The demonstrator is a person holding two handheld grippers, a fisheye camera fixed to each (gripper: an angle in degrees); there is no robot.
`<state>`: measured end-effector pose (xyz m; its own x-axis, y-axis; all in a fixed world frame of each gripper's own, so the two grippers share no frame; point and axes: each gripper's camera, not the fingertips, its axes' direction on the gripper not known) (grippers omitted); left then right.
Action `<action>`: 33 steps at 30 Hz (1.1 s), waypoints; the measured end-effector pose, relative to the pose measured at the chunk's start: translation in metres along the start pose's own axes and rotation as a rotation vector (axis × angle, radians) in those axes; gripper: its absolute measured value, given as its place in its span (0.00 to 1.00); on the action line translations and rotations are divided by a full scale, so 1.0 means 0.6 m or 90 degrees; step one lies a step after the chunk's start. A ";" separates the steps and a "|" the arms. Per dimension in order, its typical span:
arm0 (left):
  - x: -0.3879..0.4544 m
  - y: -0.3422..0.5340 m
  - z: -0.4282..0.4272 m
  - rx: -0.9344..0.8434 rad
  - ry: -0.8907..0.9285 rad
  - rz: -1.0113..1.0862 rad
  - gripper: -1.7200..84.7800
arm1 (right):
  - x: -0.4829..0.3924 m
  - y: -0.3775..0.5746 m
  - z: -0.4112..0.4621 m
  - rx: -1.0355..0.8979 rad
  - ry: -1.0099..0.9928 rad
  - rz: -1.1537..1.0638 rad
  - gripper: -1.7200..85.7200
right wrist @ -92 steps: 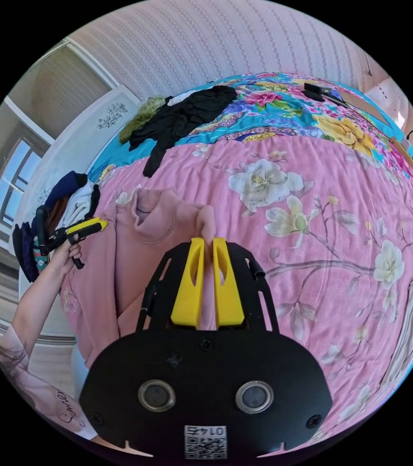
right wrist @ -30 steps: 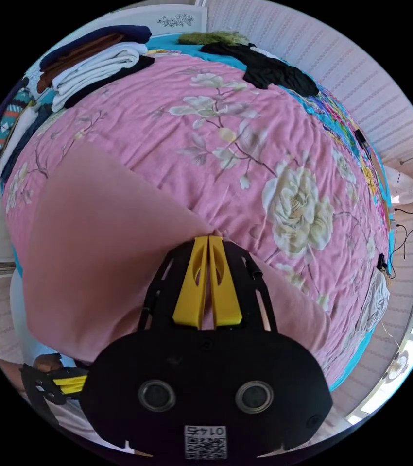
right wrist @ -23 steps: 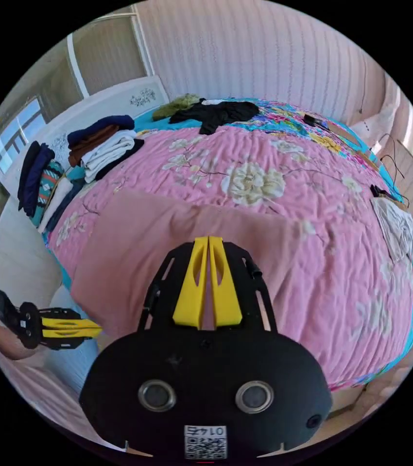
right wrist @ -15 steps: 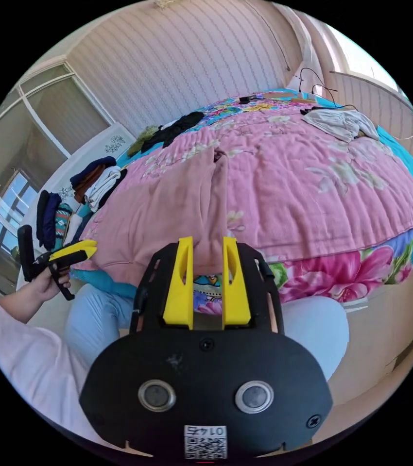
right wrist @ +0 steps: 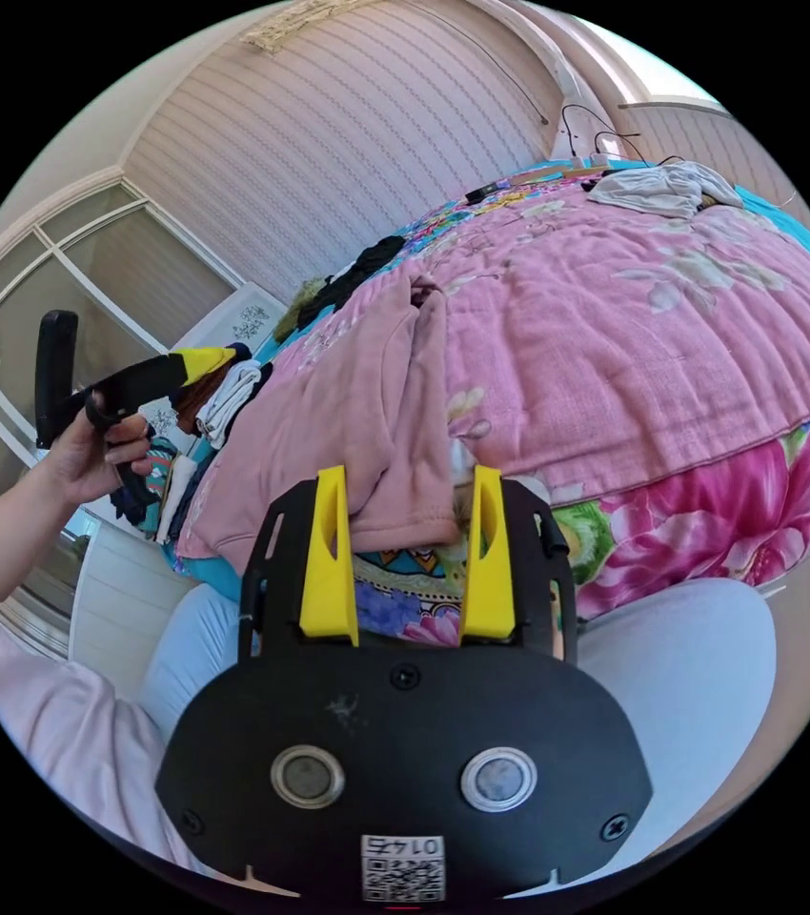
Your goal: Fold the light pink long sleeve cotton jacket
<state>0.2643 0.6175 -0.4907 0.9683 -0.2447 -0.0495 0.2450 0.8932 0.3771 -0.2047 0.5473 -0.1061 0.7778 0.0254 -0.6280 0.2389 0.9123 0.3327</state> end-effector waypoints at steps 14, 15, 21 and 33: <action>0.021 -0.163 0.204 -0.168 -0.097 -0.019 0.18 | 0.016 -0.012 -0.017 -0.030 -0.090 -0.051 0.09; 0.023 -0.160 0.213 -0.183 -0.127 -0.004 0.16 | 0.012 -0.016 -0.017 -0.032 -0.091 -0.057 0.08; -0.007 -0.156 0.184 -0.209 -0.133 0.006 0.09 | -0.009 -0.043 -0.017 -0.028 -0.100 -0.063 0.07; -0.289 0.065 -0.154 0.065 -0.034 -0.224 0.07 | -0.337 -0.186 -0.015 -0.042 -0.217 -0.310 0.05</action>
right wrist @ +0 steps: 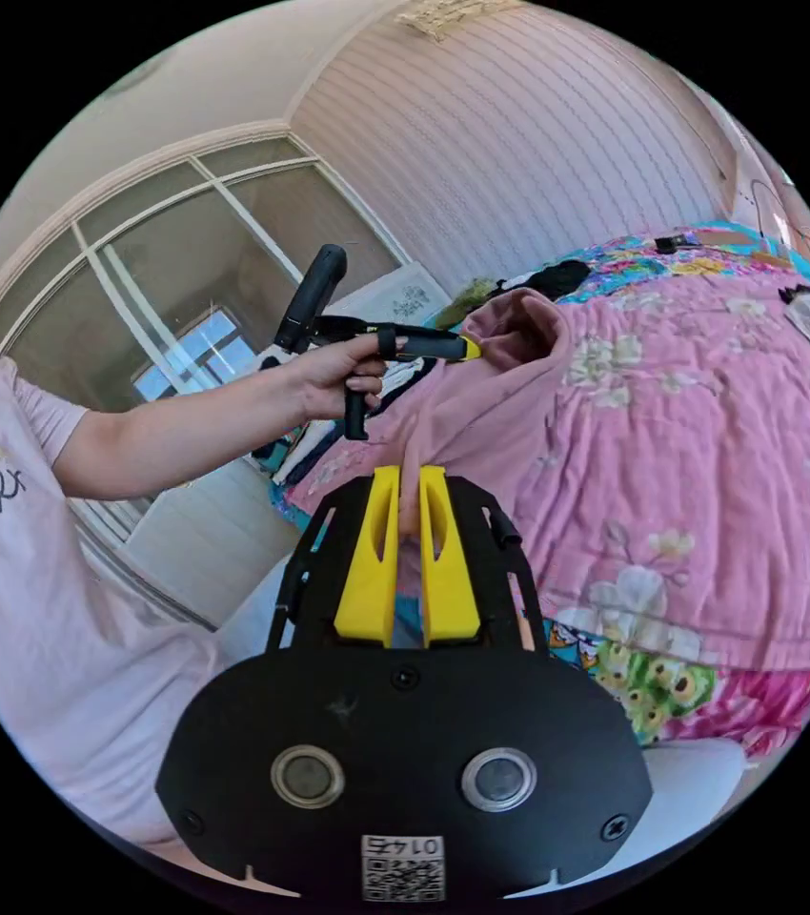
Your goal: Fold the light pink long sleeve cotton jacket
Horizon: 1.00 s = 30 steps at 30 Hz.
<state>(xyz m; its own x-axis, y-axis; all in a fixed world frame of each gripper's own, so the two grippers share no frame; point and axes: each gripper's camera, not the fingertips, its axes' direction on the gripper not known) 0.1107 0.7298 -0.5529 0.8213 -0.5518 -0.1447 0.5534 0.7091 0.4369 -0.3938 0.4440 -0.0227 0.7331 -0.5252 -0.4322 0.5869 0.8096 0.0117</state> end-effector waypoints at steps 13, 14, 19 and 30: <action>-0.270 0.300 -0.170 0.068 -0.004 -0.208 0.01 | -0.242 -0.278 0.340 -0.258 -0.076 -0.211 0.11; -0.263 0.312 -0.175 0.072 0.002 -0.201 0.01 | -0.245 -0.301 0.334 -0.245 -0.059 -0.224 0.11; -0.219 0.376 -0.185 0.085 -0.036 -0.191 0.10 | -0.219 -0.424 0.358 -0.212 0.092 -0.280 0.11; -0.316 0.397 -0.164 -0.003 0.057 -0.265 0.06 | -0.162 -0.730 0.712 -0.400 0.258 -0.257 0.15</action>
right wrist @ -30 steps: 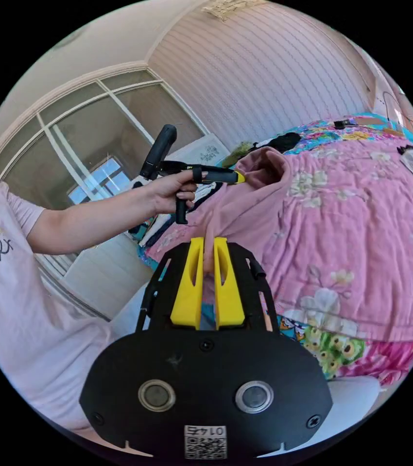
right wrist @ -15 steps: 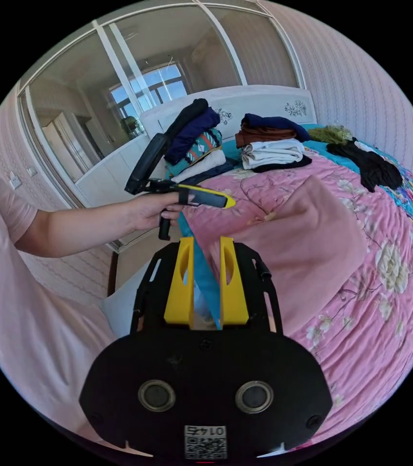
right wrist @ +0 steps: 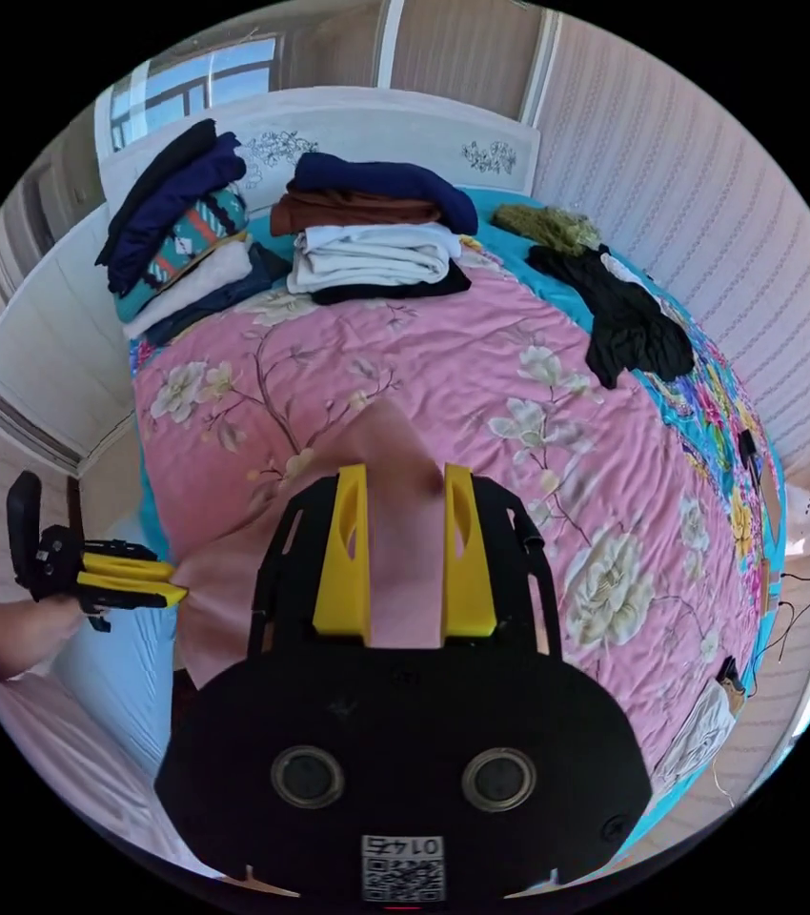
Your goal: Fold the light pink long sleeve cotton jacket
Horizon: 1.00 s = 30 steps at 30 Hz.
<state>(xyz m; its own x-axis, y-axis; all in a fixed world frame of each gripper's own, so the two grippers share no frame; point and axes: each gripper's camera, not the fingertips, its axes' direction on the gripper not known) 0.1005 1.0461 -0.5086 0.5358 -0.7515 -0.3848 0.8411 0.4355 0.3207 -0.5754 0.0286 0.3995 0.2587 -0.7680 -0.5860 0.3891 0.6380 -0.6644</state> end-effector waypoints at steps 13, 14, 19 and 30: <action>-0.053 -0.006 -0.040 -0.051 -0.028 0.005 0.08 | 0.048 -0.214 0.124 -0.097 -0.037 -0.053 0.17; -0.055 -0.003 -0.049 -0.042 -0.020 0.002 0.08 | 0.061 -0.234 0.117 -0.112 -0.049 -0.075 0.17; -0.069 0.018 -0.096 0.015 -0.023 -0.028 0.14 | 0.126 -0.295 0.096 -0.112 -0.034 -0.139 0.26; -0.083 0.011 -0.071 -0.035 0.059 -0.090 0.11 | 0.262 -0.292 0.197 -0.173 -0.266 -0.073 0.18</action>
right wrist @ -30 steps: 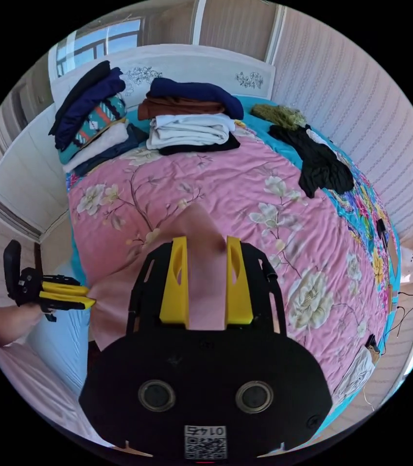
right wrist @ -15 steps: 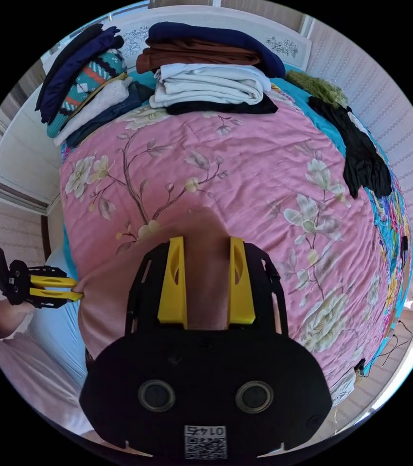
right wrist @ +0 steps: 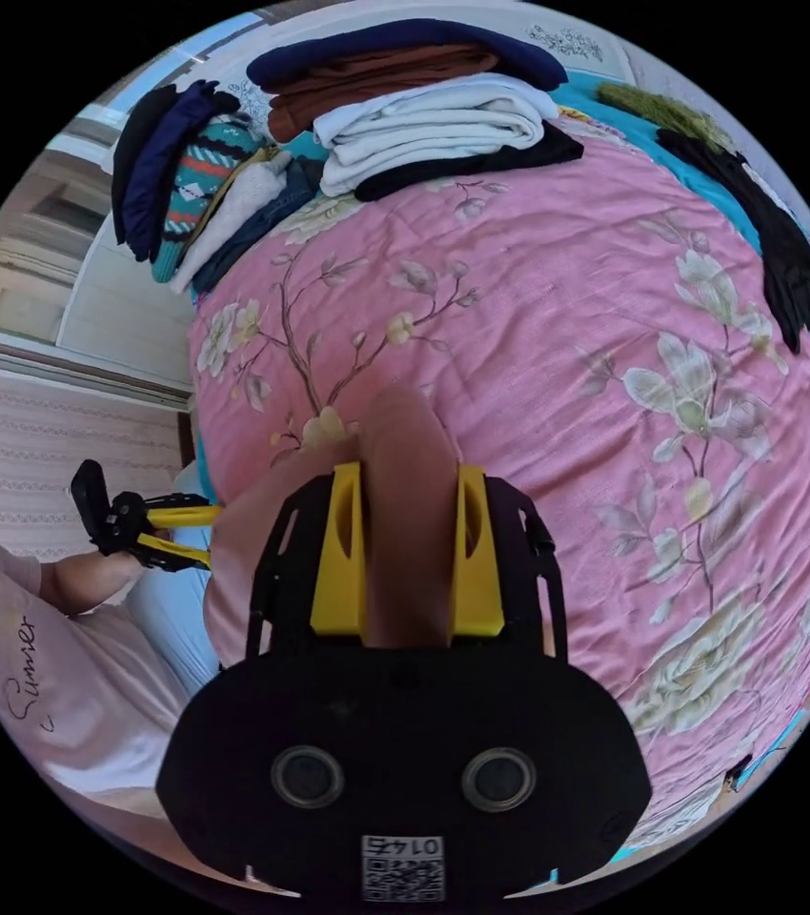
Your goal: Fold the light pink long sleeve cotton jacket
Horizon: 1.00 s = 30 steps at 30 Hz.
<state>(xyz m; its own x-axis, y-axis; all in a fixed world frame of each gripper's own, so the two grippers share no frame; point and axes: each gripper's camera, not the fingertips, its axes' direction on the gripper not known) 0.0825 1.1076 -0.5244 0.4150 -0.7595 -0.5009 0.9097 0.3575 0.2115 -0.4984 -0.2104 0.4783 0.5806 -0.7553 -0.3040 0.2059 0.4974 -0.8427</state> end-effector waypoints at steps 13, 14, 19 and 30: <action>0.183 0.116 -0.204 0.153 -0.032 0.230 0.07 | -0.025 0.248 -0.156 0.286 0.022 -0.088 0.10; 0.188 0.122 -0.215 0.164 -0.035 0.233 0.07 | -0.023 0.283 -0.173 0.324 0.003 -0.077 0.10; 0.206 0.153 -0.316 0.258 -0.053 0.233 0.07 | -0.006 0.403 -0.205 0.481 -0.110 -0.030 0.10; 0.223 -0.006 -0.478 0.444 -0.290 0.303 0.07 | -0.022 0.262 -0.350 0.544 -0.108 -0.130 0.10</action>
<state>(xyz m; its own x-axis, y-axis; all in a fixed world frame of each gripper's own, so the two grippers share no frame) 0.1297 1.1608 -0.8330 0.5768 -0.8095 0.1097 0.3893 0.3905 0.8343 -0.6389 -0.2119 0.2566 0.5632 -0.8243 -0.0574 0.7953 0.5596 -0.2333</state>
